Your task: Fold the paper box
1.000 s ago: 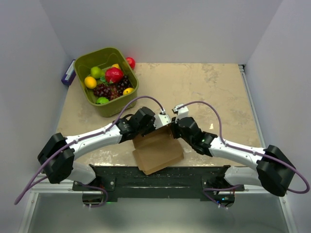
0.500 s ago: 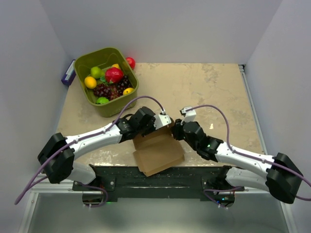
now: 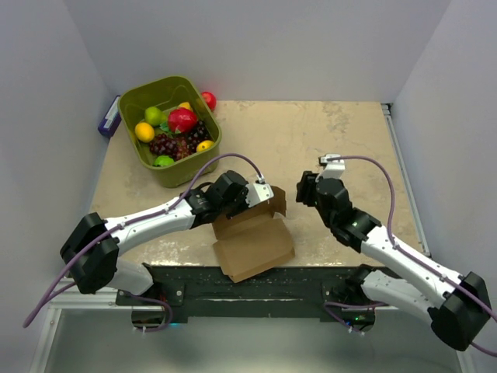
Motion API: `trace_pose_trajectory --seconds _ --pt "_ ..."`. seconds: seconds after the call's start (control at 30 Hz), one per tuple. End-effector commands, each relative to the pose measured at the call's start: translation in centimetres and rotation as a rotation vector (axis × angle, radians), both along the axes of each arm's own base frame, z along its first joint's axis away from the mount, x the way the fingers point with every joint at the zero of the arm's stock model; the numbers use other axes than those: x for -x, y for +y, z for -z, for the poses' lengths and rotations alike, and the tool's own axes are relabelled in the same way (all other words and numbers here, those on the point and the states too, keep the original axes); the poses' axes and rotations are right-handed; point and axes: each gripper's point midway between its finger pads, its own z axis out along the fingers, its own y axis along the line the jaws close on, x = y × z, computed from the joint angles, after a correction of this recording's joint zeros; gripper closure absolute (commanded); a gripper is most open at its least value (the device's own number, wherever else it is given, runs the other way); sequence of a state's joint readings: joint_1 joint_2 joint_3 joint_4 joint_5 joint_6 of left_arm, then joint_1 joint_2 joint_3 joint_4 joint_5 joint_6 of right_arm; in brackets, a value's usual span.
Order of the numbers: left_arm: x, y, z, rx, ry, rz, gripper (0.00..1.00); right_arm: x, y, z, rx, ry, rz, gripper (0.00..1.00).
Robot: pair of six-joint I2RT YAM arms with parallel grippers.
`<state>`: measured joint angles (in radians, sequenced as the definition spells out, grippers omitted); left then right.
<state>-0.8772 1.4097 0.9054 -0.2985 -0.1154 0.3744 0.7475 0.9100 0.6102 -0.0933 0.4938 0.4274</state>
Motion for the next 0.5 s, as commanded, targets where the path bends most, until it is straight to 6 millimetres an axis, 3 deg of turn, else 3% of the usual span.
trace_pose_trajectory --seconds 0.0,0.07,0.1,0.17,0.2,0.33,0.47 --pt "0.9 0.2 0.9 -0.008 0.050 0.010 0.85 -2.4 -1.3 0.0 0.035 0.020 0.038 0.43" --pt "0.9 0.2 0.9 -0.009 0.049 0.011 0.85 -3.4 -0.7 0.4 0.031 0.023 0.020 0.42" --pt "0.9 0.2 0.8 -0.009 0.046 0.011 0.85 -3.9 -0.3 1.8 0.051 0.057 0.009 0.42" --pt "0.9 0.2 0.8 -0.009 0.046 0.009 0.85 -4.6 0.6 2.4 0.043 0.067 -0.019 0.42" --pt "0.9 0.2 0.8 -0.008 0.045 0.011 0.85 -4.8 1.1 3.7 0.059 0.098 -0.035 0.42" --pt "0.9 0.2 0.9 -0.009 0.048 0.010 0.85 -4.7 2.7 5.3 0.056 0.123 -0.120 0.42" --pt "0.9 0.1 1.0 -0.013 0.051 0.012 0.85 -3.6 3.8 5.5 0.036 0.120 -0.215 0.41"
